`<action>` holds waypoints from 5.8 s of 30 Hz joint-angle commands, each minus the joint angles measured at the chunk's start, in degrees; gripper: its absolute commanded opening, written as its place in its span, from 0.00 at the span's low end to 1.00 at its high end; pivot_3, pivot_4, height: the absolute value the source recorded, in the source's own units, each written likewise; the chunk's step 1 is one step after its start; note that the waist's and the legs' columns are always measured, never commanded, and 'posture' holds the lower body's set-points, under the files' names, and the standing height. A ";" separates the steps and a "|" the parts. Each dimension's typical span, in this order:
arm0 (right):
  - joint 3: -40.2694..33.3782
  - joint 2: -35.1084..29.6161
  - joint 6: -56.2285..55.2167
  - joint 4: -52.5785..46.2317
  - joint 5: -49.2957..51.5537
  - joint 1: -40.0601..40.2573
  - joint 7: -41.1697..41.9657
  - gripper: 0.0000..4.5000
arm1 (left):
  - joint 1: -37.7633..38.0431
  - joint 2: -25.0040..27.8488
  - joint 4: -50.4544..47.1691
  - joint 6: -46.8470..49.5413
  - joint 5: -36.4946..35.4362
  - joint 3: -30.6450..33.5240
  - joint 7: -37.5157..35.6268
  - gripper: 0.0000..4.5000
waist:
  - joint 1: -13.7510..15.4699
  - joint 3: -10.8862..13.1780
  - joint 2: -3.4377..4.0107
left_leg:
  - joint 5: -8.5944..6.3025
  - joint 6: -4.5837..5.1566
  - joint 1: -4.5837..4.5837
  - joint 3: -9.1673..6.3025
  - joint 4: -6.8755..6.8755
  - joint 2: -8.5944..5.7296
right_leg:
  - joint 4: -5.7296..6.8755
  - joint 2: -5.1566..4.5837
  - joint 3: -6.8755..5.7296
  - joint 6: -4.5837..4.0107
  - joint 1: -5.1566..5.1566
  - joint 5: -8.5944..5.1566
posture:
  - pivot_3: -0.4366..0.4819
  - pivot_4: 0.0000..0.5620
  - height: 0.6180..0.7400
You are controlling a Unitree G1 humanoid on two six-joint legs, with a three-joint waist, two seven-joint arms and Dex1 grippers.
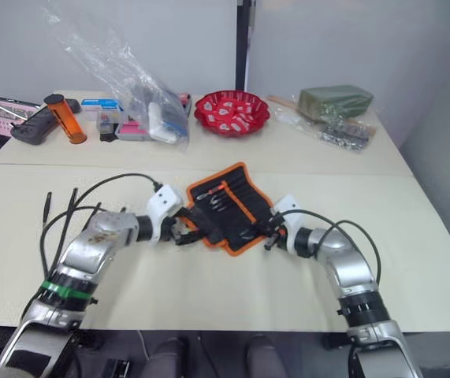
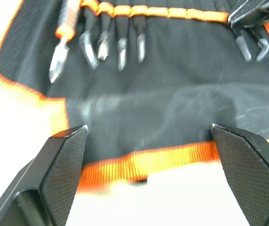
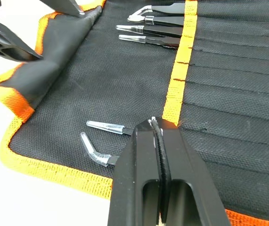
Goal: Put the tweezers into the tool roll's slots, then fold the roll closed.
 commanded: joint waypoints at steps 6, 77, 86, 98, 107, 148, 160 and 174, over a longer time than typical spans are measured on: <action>2.31 -0.37 0.23 3.98 -2.43 0.53 1.59 0.00 | 5.55 5.13 -5.46 -1.17 -6.27 10.15 -1.51 0.99 | 0.15 0.00 -0.01 | 0.00 -0.01 -0.02 0.01 0.02 0.00 | -0.04 -0.01 -0.01 -0.02 0.00 -0.01 | 0.48 0.27 0.91; -1.69 -0.13 -0.08 0.93 -1.14 1.39 4.15 0.00 | 11.09 -0.09 12.45 -12.36 -10.29 39.56 40.07 0.59 | 0.73 -0.42 -0.82 | -0.05 -0.08 0.02 0.12 -0.64 0.09 | -0.79 -0.04 -0.05 -0.18 0.00 0.09 | 0.48 0.27 0.91; -2.07 -0.14 0.22 0.00 -1.16 1.83 3.47 0.00 | 8.98 0.04 14.90 -8.32 -8.22 36.52 41.87 0.41 | 1.47 -0.45 -0.64 | -0.05 -0.09 0.03 0.13 -0.64 0.08 | -0.78 -0.05 -0.04 -0.15 0.00 0.11 | 0.48 0.27 0.91; -2.00 -0.12 0.07 -0.08 -1.51 2.03 2.53 0.00 | 10.20 -0.04 6.70 -4.17 -10.48 41.01 46.23 0.00 | 1.63 -0.45 -0.62 | -0.05 -0.09 0.01 0.13 -0.64 0.07 | -0.79 -0.05 -0.04 -0.14 -0.01 0.11 | 0.48 0.27 0.91; -1.84 0.31 -0.46 1.32 -1.74 1.27 2.26 0.00 | 8.25 2.70 -2.49 -4.46 -12.30 38.18 40.44 0.00 | 1.72 -0.43 -0.65 | -0.04 -0.10 -0.01 0.12 -0.63 0.07 | -0.79 -0.05 -0.04 -0.13 -0.02 0.12 | 0.48 0.27 0.91; -7.25 3.91 -3.87 -1.79 1.77 5.09 -4.38 0.00 | -20.97 6.23 -5.27 20.97 -6.42 -12.16 -1.13 0.00 | 1.51 0.07 -0.01 | 0.01 -0.03 -0.87 0.06 -0.43 0.01 | -0.59 -0.01 -0.01 -0.02 -0.78 0.14 | 0.48 0.27 0.91; -6.37 4.95 -4.44 -0.61 0.98 4.63 -4.78 0.00 | -21.98 0.07 -1.72 21.00 -4.09 -13.65 1.92 0.00 | 1.52 0.07 -0.01 | 0.01 -0.03 -0.86 0.03 0.04 -0.01 | -0.11 0.00 0.00 0.01 -0.77 0.12 | 0.48 0.27 0.91; -5.44 5.54 -4.19 -1.51 0.79 5.63 -5.28 0.00 | -24.63 -6.48 5.18 18.03 0.07 -14.58 4.11 0.00 | 1.46 0.06 -0.01 | 0.01 -0.03 -0.86 0.01 0.13 -0.03 | 0.05 0.01 0.02 0.02 -0.78 0.11 | 0.48 0.27 0.91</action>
